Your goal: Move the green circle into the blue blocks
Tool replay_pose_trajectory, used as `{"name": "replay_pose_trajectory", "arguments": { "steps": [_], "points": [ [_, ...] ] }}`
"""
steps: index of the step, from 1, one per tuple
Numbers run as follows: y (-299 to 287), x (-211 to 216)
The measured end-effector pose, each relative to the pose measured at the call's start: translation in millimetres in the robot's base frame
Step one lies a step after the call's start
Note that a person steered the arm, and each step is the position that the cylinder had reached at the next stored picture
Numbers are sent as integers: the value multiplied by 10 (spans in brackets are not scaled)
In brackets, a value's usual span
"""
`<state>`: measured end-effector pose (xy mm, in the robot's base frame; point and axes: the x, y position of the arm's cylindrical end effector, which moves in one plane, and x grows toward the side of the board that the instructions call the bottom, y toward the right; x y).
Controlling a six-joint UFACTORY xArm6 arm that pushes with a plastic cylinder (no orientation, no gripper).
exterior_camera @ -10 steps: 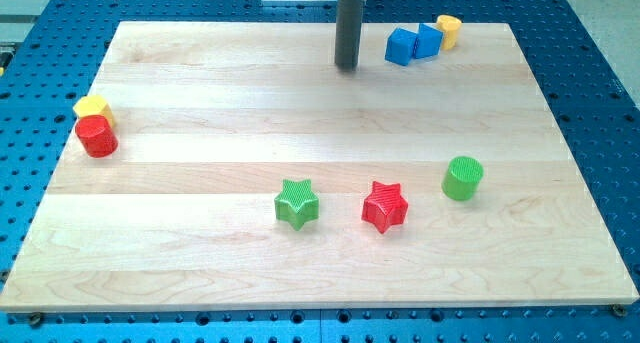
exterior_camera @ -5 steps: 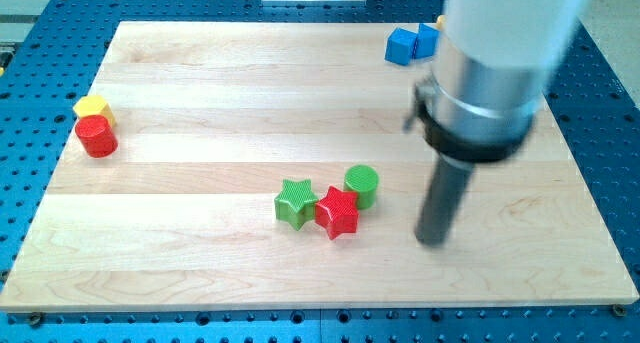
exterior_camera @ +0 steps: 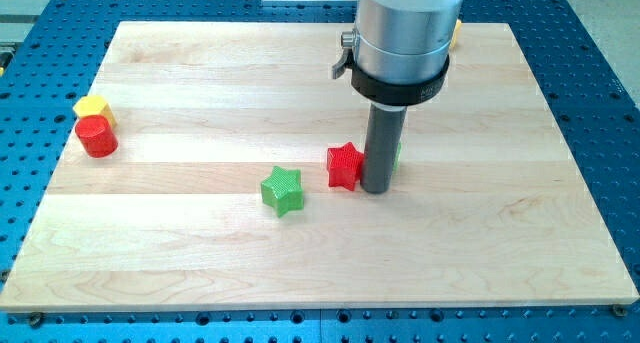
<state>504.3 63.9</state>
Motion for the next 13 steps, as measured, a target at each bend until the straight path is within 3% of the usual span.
{"name": "replay_pose_trajectory", "arguments": {
  "steps": [1, 2, 3, 4, 5, 6, 7, 8, 9, 10, 12, 13],
  "points": [
    [183, -278],
    [189, -1260],
    [155, -910],
    [-45, -1365],
    [300, -1645],
    [-503, -1573],
    [-658, -1859],
    [-269, -2081],
    [253, -2079],
    [377, -1690],
    [845, -1810],
    [841, -499]
  ]
}}
